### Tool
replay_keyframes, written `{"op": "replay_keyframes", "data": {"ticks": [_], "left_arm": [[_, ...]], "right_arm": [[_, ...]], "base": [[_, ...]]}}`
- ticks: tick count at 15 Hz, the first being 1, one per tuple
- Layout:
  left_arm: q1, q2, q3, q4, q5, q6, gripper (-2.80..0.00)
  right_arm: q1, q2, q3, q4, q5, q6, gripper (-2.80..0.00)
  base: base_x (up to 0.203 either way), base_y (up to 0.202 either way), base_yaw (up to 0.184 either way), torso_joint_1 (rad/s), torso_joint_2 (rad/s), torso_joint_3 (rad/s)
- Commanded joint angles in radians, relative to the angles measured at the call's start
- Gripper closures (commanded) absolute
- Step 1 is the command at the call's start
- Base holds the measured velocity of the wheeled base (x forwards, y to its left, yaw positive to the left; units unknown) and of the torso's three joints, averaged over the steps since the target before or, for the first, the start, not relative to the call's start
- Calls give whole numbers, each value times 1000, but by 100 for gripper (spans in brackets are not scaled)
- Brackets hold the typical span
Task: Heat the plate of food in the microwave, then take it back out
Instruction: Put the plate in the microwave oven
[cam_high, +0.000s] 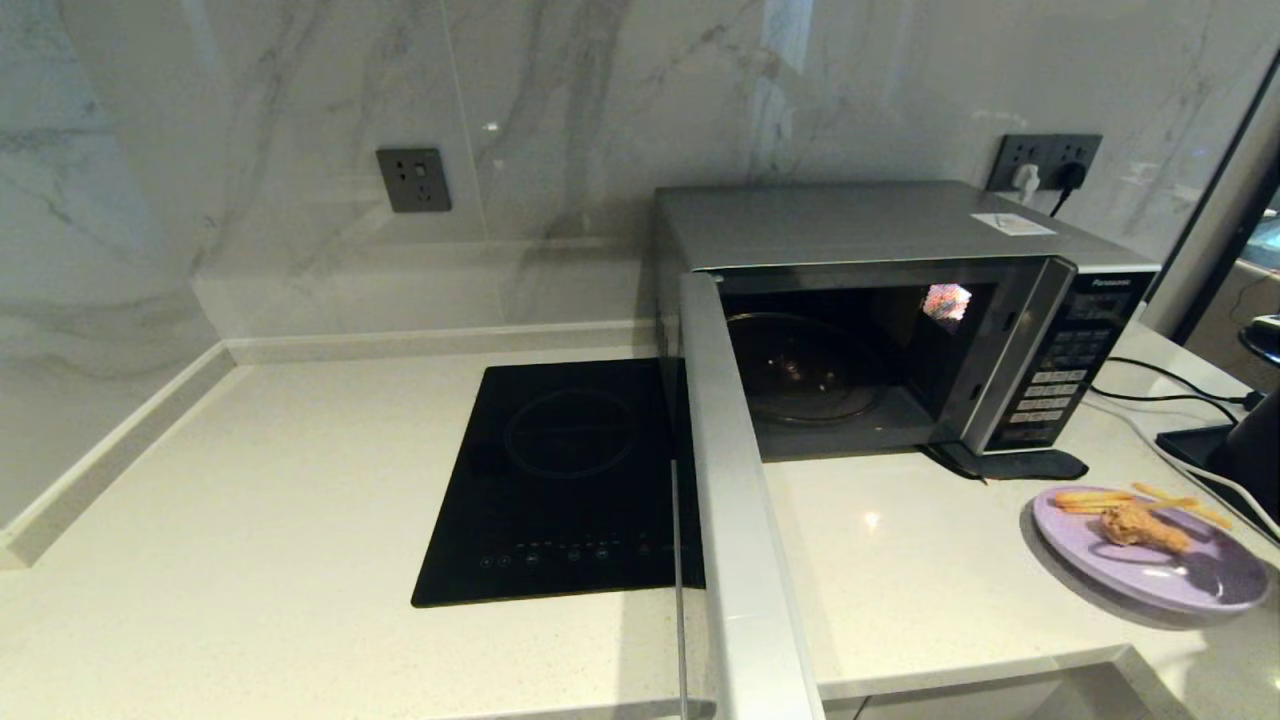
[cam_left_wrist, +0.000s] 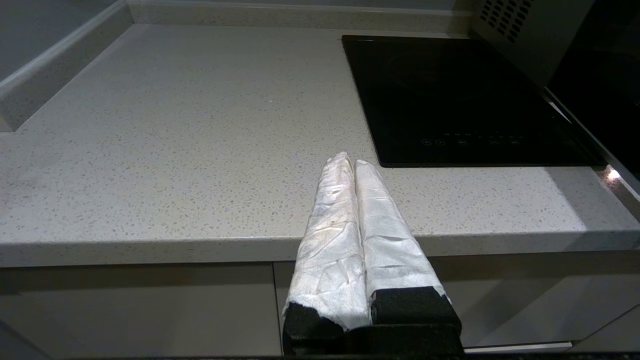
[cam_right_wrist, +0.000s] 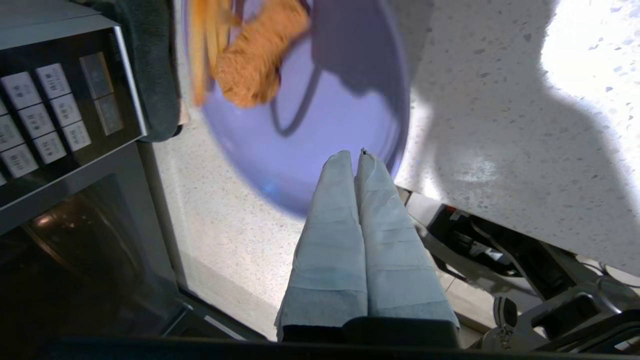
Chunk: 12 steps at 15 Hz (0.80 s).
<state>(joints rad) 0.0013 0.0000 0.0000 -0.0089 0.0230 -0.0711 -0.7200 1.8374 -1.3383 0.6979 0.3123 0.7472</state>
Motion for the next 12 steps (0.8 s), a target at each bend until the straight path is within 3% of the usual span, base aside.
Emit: {"op": "replay_keyframes", "data": {"ticks": [1, 4, 9, 12], "left_arm": [[0, 2, 0, 0, 0, -1, 0], [0, 2, 0, 0, 0, -1, 0], [0, 2, 0, 0, 0, -1, 0], [0, 2, 0, 0, 0, -1, 0]], "right_arm": [[-18, 42, 0, 5, -23, -3, 0], [-52, 60, -4, 3, -27, -46, 0], [-46, 53, -3, 24, -29, -52, 0], [-27, 60, 12, 71, -41, -135, 0]], "base": [[0, 0, 0, 0, 0, 0], [0, 0, 0, 0, 0, 0], [0, 0, 0, 0, 0, 0], [0, 0, 0, 0, 0, 0]]}}
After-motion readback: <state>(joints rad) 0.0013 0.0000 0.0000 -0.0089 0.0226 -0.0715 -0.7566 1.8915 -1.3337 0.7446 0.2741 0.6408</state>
